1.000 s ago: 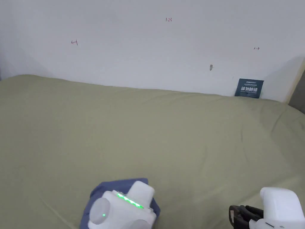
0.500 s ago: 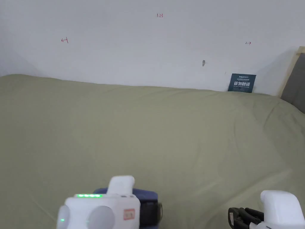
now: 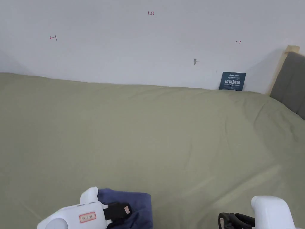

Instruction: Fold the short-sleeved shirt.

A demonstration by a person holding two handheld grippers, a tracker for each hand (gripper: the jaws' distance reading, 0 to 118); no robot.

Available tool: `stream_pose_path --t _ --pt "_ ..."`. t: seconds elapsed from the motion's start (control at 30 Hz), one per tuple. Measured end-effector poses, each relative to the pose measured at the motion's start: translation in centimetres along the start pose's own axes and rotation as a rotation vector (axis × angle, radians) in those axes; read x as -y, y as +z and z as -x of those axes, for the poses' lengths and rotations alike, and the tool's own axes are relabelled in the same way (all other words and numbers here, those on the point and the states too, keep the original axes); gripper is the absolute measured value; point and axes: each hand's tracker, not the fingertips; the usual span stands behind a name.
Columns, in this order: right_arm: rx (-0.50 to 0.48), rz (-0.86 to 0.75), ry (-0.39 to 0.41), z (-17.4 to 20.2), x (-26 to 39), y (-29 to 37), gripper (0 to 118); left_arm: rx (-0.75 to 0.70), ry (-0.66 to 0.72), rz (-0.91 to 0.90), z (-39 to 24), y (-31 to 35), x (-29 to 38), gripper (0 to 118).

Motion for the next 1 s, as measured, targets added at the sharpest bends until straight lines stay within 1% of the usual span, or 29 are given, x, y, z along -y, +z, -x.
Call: stream_pose_path --t 0.13,0.2,0.3,0.47,0.53,0.67,0.73,0.8,0.83,0.9,0.93,1.0 --pt "-0.011 0.003 -0.005 0.2 0.0 -0.2 3 0.047 0.047 -0.043 0.5 1.3 3.0 0" --pt "-0.02 0.003 -0.001 0.5 0.0 -0.3 3 0.036 0.055 -0.052 0.0 2.0 4.5 0" --pt "-0.039 0.003 0.002 1.0 0.1 -0.4 3 0.048 0.012 -0.058 -0.8 3.0 6.3 0" --pt "-0.06 0.004 0.008 1.8 0.3 -0.4 3 0.029 -0.006 0.067 -0.9 1.5 9.1 0" --pt "-0.064 0.002 0.011 2.0 0.3 -0.2 3 0.059 0.005 0.099 -1.0 1.1 9.7 0" --pt "-0.064 -0.007 0.018 1.9 -0.1 -0.1 3 0.049 -0.014 0.101 -2.7 2.1 9.5 0" --pt "-0.064 -0.009 0.027 1.9 -0.6 -0.3 3 0.109 -0.04 0.038 -3.7 4.1 8.3 0" --pt "-0.076 -0.009 0.033 1.9 -1.0 -0.9 3 0.088 -0.071 -0.028 -4.4 6.7 6.1 0" --pt "-0.1 -0.007 0.033 1.9 -1.1 -1.5 3 0.066 -0.095 -0.071 -4.5 8.1 4.9 0" --pt "-0.173 0.015 0.022 2.1 -1.3 -3.2 2 -0.032 -0.128 -0.156 -4.6 10.8 2.9 0" --pt "-0.235 0.029 0.002 2.1 -1.2 -4.4 2 -0.067 -0.146 -0.199 -4.3 12.4 1.7 0" --pt "-0.39 0.077 -0.076 2.1 -1.1 -7.2 2 -0.141 -0.176 -0.267 -3.9 14.6 0.2 0"
